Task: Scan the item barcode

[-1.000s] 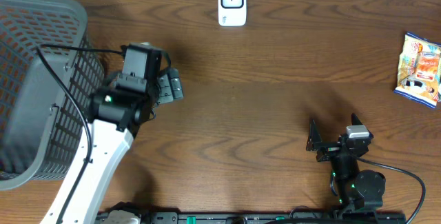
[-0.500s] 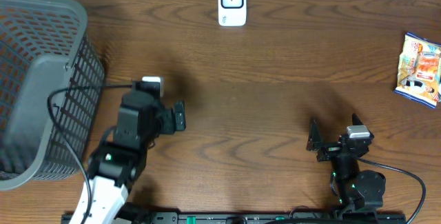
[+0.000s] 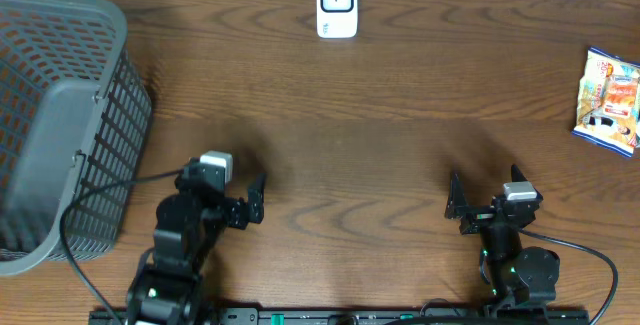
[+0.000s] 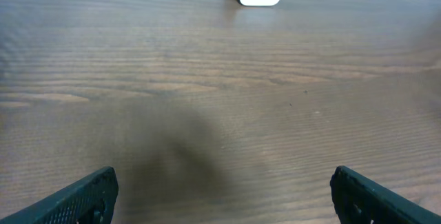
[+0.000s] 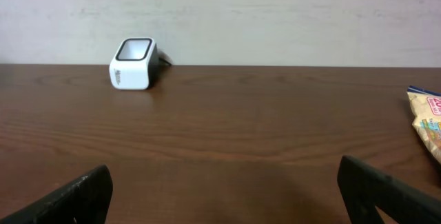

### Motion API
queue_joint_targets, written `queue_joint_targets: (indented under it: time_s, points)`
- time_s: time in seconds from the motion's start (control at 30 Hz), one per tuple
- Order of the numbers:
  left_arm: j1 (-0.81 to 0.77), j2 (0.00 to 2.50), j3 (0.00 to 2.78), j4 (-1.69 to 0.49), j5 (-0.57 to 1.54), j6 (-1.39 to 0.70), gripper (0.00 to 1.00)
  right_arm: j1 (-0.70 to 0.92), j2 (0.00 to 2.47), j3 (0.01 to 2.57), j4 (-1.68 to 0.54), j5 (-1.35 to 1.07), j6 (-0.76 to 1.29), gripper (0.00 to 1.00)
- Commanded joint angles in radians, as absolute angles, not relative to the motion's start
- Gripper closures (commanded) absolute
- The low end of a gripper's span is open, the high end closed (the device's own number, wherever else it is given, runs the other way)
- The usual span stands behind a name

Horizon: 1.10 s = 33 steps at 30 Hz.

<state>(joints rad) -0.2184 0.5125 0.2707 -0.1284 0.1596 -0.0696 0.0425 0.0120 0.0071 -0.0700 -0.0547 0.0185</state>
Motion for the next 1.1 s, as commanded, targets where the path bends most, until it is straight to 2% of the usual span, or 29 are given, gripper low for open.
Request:
queue_joint_targets:
  time_s: [0.0,0.27,0.7,1.07]
  points:
    - [-0.214,0.411,0.224,-0.118,0.176,-0.049,0.03,0.039,0.005,0.006,-0.074,-0.055,0.029,0.01]
    - [-0.214,0.224,0.136,-0.109,0.176,-0.049,0.02,0.039,0.005,0.006,-0.074,-0.055,0.029,0.01]
    - [-0.154,0.076,0.006,0.068,0.228,-0.049,0.03,0.039,0.005,0.006,-0.074,-0.055,0.029,0.01]
    - [-0.098,0.001,0.004,0.027,0.236,-0.036,0.02,0.039,0.005,0.006,-0.074,-0.055,0.029,0.01]
